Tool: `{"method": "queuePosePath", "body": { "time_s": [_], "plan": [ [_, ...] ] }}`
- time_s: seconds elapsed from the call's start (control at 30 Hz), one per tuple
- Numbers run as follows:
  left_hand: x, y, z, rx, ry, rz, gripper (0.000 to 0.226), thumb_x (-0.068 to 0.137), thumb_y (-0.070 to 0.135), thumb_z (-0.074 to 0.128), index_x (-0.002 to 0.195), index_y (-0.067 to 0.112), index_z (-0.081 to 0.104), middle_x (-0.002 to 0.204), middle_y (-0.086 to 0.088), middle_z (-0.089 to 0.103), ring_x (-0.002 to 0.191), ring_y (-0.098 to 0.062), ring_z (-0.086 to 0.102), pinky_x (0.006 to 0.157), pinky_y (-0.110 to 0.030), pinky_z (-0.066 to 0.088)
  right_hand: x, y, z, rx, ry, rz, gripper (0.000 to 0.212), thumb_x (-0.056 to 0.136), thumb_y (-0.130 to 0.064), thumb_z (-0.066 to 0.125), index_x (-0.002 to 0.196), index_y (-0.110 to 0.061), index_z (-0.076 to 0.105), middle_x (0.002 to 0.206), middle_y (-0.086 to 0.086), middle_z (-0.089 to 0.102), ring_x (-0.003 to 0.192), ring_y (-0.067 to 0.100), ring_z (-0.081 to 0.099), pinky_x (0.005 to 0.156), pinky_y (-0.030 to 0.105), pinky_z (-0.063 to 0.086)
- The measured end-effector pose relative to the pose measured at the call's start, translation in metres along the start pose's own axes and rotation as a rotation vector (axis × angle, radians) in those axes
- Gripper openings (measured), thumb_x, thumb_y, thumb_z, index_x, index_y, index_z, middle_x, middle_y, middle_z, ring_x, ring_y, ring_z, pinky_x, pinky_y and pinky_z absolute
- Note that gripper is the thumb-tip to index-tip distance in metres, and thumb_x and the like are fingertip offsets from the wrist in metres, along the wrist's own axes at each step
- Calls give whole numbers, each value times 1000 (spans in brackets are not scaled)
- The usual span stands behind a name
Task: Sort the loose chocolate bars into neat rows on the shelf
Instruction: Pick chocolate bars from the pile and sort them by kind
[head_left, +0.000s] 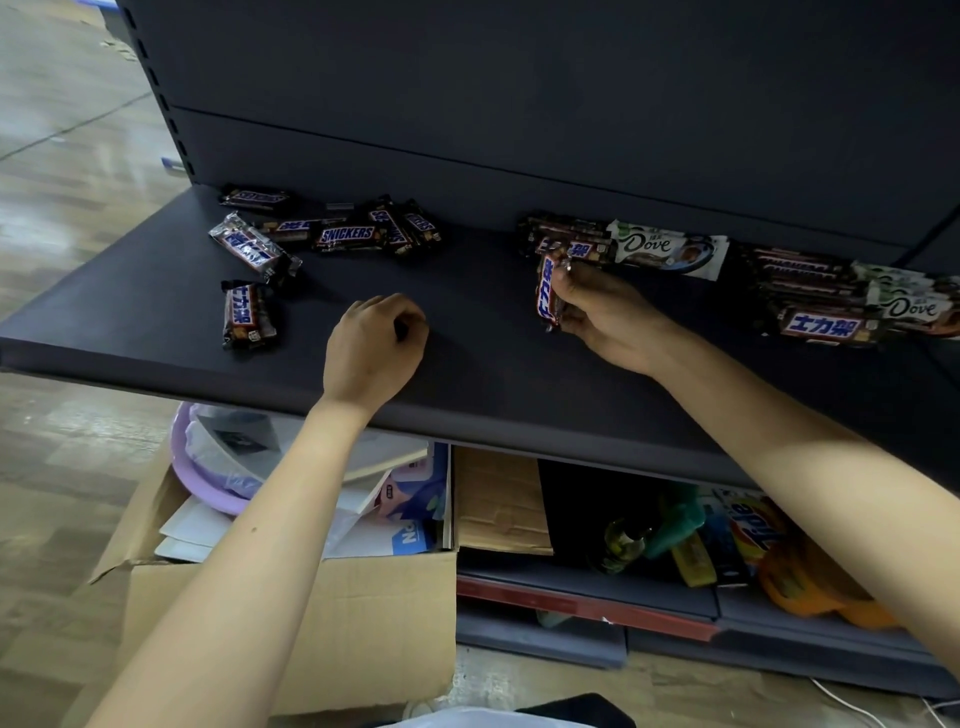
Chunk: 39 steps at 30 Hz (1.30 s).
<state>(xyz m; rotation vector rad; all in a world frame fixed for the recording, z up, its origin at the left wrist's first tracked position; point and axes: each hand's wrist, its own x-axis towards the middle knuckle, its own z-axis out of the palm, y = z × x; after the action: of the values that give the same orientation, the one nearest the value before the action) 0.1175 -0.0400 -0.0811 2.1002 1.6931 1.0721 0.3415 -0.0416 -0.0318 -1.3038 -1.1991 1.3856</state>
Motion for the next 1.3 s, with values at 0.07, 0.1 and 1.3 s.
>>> {"method": "queuePosePath", "body": {
  "time_s": [0.07, 0.1, 1.3],
  "plan": [
    [0, 0, 0, -1, -1, 3, 18, 89, 15, 50, 95, 13, 67, 95, -3, 68, 95, -22, 55, 72, -26, 34, -2, -2, -5, -22, 7, -33, 12, 95, -15, 47, 88, -20, 54, 76, -6, 62, 73, 5, 60, 75, 20, 49],
    [0, 0, 0, 0, -1, 6, 18, 89, 15, 50, 94, 13, 67, 95, -3, 68, 95, -22, 56, 72, -26, 34, -3, -2, -8, -43, 12, -47, 11, 94, -10, 48, 91, -20, 53, 82, -5, 62, 77, 5, 62, 76, 18, 52],
    [-5, 60, 33, -18, -238, 202, 17, 91, 20, 51, 101, 19, 65, 102, 2, 65, 102, -21, 55, 84, -33, 44, -10, 5, -51, -847, 93, -179, 33, 91, -14, 57, 124, -16, 57, 114, -4, 61, 104, 2, 54, 79, 4, 38]
  ]
}}
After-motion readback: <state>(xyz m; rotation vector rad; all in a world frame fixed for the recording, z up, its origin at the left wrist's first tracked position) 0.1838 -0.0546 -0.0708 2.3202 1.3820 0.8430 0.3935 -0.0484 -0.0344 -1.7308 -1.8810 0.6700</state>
